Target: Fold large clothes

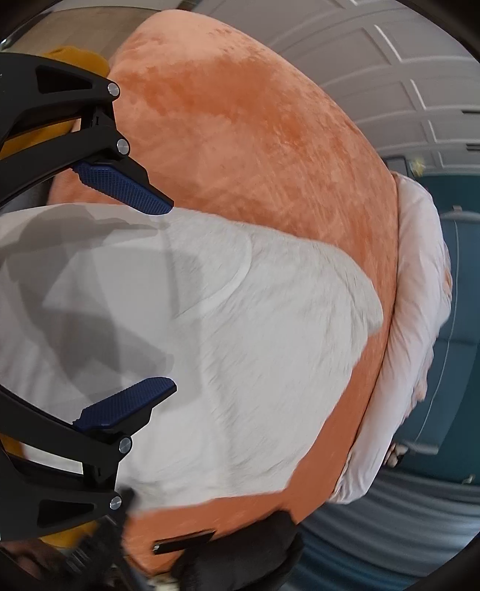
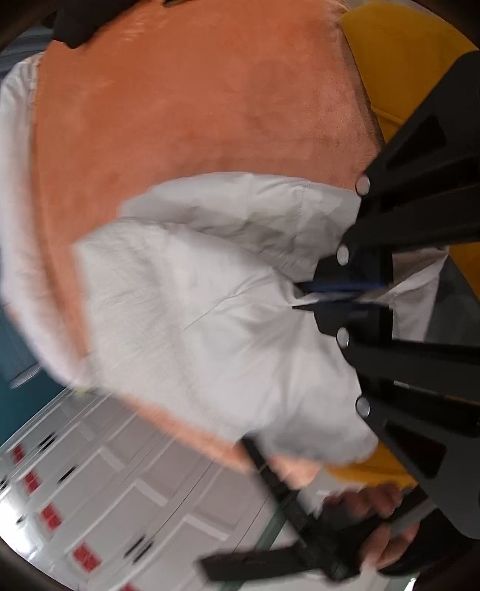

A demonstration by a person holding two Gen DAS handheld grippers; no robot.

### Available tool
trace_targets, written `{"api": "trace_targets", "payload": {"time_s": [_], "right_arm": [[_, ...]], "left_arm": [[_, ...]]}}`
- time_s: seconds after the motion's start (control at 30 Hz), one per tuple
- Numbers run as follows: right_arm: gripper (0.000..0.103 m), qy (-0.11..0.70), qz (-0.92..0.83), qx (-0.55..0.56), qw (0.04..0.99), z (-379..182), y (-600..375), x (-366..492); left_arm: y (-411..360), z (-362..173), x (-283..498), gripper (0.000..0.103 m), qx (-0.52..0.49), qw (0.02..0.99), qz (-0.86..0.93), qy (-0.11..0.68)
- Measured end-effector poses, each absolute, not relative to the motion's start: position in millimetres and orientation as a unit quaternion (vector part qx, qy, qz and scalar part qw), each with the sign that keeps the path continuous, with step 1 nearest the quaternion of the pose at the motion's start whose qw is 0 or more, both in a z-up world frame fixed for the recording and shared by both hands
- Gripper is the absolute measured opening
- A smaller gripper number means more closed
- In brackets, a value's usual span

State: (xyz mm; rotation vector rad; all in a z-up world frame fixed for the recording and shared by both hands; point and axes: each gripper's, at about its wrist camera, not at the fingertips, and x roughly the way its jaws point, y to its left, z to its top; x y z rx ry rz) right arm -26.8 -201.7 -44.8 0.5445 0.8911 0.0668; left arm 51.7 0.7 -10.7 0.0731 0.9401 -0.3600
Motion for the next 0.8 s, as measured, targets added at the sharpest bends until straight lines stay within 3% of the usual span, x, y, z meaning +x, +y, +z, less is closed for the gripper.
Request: {"api": "trace_targets", "payload": {"time_s": [0.1,0.2,0.27,0.43,0.53,0.6,0.8], "right_arm": [[0.001,0.412,0.019,0.278,0.867,-40,-215,-40],[0.001,0.494,-0.022,0.240,0.835,-99,-215,-32],[0.001,0.507,-0.022,0.278,0.816,-118,-215,-34],[0.008,0.474,-0.016,0.285,0.833,-86,-225,-43],[0.030,0.447,-0.028,0.297,0.843,-64,-243,-46],[0.055,0.431,-0.029,0.318,0.844,-56,-257,-39],[0.057,0.428,-0.047,0.369,0.824,-68,-287,-16]], "left_arm": [[6,-22,41,0.089,0.055,0.871,-0.163,0.461],[11,-44,42,0.092,0.026,0.855,-0.161,0.491],[10,-45,41,0.092,0.022,0.852,-0.159,0.498],[14,-28,44,0.090,0.035,0.864,-0.148,0.480],[30,-19,58,0.090,-0.019,0.863,-0.148,0.483],[43,-16,73,0.090,-0.055,0.860,-0.144,0.486],[75,-18,115,0.090,-0.125,0.844,-0.125,0.507]]}}
